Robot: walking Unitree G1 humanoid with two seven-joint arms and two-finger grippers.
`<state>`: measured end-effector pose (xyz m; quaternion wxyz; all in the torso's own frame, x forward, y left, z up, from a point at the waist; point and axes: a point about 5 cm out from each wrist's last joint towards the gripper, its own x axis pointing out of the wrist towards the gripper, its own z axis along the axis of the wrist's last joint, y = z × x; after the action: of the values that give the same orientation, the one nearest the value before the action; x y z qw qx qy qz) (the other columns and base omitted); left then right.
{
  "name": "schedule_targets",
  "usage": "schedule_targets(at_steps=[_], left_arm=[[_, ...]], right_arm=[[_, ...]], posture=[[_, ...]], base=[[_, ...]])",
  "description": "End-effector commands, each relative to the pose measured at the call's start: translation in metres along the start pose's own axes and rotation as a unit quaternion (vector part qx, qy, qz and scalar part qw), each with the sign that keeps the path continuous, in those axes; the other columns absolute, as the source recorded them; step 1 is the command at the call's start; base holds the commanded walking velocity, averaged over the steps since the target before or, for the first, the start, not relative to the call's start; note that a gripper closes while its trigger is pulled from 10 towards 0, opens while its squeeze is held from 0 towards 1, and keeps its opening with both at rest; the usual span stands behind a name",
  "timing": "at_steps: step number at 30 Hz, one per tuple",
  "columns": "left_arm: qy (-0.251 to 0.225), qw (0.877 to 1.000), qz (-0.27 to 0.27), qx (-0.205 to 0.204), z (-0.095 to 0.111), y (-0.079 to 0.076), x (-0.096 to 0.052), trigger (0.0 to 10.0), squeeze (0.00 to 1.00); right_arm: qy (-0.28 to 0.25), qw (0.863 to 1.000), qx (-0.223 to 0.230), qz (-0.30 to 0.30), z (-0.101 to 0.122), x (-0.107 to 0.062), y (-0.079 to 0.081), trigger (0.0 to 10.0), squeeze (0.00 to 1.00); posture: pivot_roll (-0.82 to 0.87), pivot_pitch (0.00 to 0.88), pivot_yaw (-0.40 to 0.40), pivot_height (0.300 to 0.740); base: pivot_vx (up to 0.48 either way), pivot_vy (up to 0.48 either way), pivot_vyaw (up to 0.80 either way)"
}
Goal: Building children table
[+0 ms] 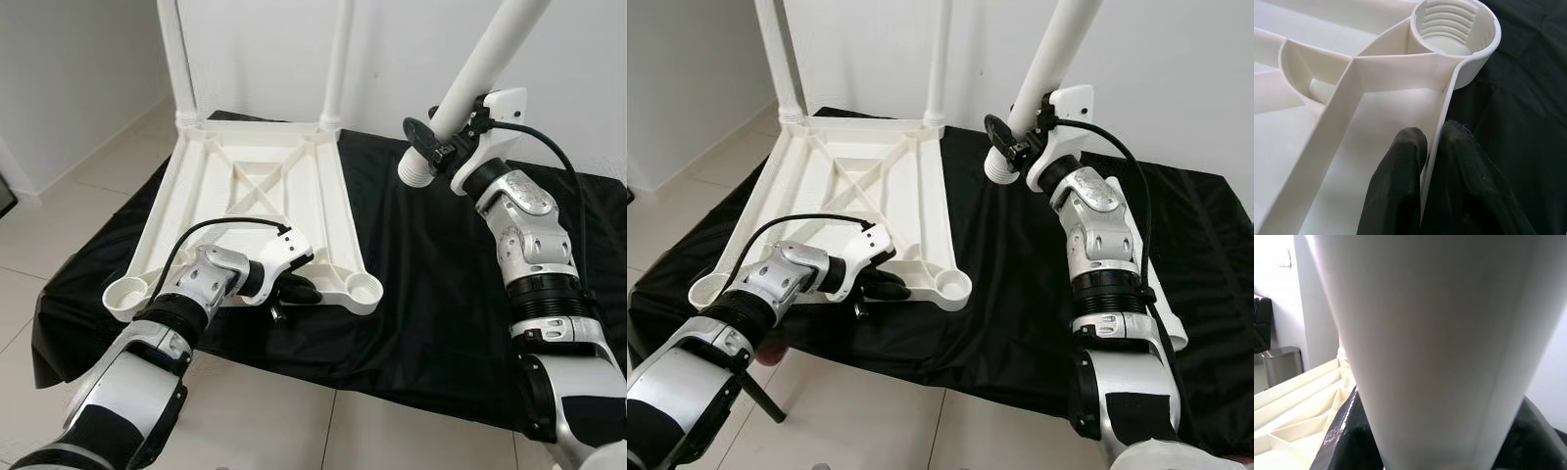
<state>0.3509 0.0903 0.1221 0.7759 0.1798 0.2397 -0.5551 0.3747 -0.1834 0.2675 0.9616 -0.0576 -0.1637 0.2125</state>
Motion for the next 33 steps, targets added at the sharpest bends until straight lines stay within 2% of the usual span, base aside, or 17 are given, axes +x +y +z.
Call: schedule_targets(at_steps=[1, 8, 12, 16, 19, 22, 25, 33], left_arm=[[0.091, 0.981, 0.167, -0.043, -0.049, 0.016, -0.012, 10.0, 0.0], [0.111, 0.983, 0.145, -0.012, -0.053, 0.014, -0.015, 10.0, 0.0], [0.112, 0.983, 0.148, -0.007, -0.054, 0.017, -0.018, 10.0, 0.0], [0.105, 0.982, 0.154, -0.008, -0.052, 0.02, -0.022, 10.0, 0.0], [0.093, 0.984, 0.154, -0.005, -0.046, 0.023, -0.024, 10.0, 0.0], [0.09, 0.984, 0.154, -0.002, -0.044, 0.024, -0.026, 10.0, 0.0], [0.09, 0.984, 0.154, -0.001, -0.044, 0.024, -0.027, 10.0, 0.0], [0.082, 0.99, 0.112, 0.027, -0.04, 0.017, -0.023, 10.0, 0.0]], right_arm=[[-0.006, 1.0, 0.005, -0.001, 0.003, -0.001, 0.0, 10.0, 0.0], [0.004, 1.0, 0.008, 0.001, -0.002, -0.004, 0.002, 10.0, 0.0], [0.016, 1.0, 0.01, 0.004, -0.007, -0.009, 0.004, 10.0, 0.0], [0.036, 0.999, 0.019, 0.006, -0.021, -0.016, 0.01, 10.0, 0.0], [0.06, 0.998, 0.031, 0.006, -0.04, -0.027, 0.021, 10.0, 0.0], [0.068, 0.997, 0.039, 0.005, -0.047, -0.03, 0.026, 10.0, 0.0], [0.071, 0.997, 0.042, 0.007, -0.049, -0.031, 0.028, 10.0, 0.0], [0.072, 0.996, 0.054, 0.01, -0.053, -0.033, 0.037, 10.0, 0.0]], posture=[[-0.03, 0.0, -0.009, 0.74], [-0.02, 0.0, -0.008, 0.74], [-0.02, 0.0, -0.009, 0.74], [-0.02, 0.0, -0.009, 0.74], [-0.02, 0.0, -0.008, 0.74], [-0.02, 0.0, -0.006, 0.74], [-0.02, 0.0, -0.006, 0.74], [-0.02, 0.0, 0.0, 0.74]], base=[[0.0, 0.0, 0.0], [0.0, 0.0, 0.0], [0.0, 0.0, 0.0], [0.0, 0.0, 0.0], [0.0, 0.0, 0.0], [0.0, 0.0, 0.0], [0.0, 0.0, 0.0], [0.0, 0.0, 0.0]])
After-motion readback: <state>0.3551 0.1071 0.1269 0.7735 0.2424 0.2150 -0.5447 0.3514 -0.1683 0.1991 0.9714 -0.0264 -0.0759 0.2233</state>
